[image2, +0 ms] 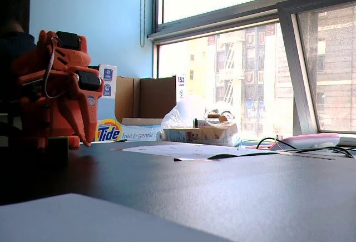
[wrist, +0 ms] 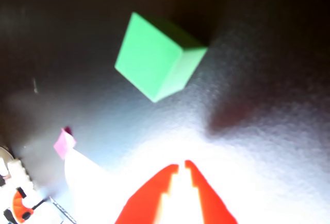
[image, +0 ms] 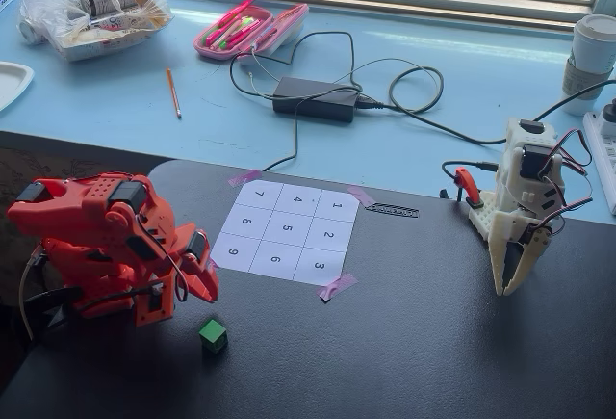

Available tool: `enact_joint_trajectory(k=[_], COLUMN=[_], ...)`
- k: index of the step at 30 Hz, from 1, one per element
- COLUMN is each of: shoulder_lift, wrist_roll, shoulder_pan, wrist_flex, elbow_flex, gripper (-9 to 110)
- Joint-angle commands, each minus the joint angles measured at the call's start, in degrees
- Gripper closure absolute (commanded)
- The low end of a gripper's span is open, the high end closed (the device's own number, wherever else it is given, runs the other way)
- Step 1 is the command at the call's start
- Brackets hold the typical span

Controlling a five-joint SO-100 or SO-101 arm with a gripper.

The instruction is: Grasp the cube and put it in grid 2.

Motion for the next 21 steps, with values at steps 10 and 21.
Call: enact_joint_trajectory(k=[10,21], shoulder_lift=[-7.8,-17.2], wrist_roll=[-0.6,-0.2], shoulder_pan=[1.4,2.5], wrist_flex=[-0.9,-1.1], elbow_flex=[-8.4,-15.6], gripper=[98,72])
